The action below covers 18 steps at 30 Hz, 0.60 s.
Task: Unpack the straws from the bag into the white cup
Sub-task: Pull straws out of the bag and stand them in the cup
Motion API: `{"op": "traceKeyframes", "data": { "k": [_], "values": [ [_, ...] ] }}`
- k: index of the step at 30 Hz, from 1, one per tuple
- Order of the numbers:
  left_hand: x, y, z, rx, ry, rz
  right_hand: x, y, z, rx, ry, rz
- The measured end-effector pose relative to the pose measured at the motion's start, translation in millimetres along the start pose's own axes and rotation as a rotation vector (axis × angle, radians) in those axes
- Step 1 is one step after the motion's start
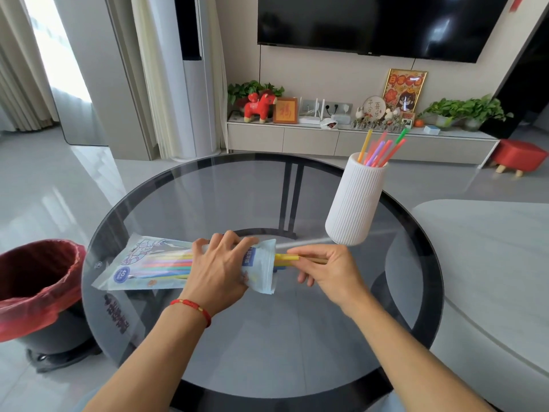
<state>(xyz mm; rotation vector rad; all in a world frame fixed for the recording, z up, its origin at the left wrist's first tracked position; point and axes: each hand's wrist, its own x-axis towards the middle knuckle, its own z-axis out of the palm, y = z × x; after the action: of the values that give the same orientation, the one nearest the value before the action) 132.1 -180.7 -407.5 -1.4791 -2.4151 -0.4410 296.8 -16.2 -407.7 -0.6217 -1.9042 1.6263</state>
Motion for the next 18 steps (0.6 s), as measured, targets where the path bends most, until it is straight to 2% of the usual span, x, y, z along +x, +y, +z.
{"op": "traceKeyframes", "data": {
  "k": [4, 8, 14, 18],
  "values": [
    [-1, -6, -1, 0.0, -0.015, -0.013, -3, -8, -21, 0.073, -0.026, 0.096],
    [-2, -6, 0, 0.005, -0.02, -0.014, -3, -13, -26, 0.258, -0.028, 0.192],
    [-1, -4, 1, 0.004, -0.018, -0.002, -4, -1, -3, 0.067, 0.092, 0.093],
    [0, -5, -1, 0.0, 0.0, -0.033, 1, -6, -21, 0.14, 0.153, 0.143]
  ]
}}
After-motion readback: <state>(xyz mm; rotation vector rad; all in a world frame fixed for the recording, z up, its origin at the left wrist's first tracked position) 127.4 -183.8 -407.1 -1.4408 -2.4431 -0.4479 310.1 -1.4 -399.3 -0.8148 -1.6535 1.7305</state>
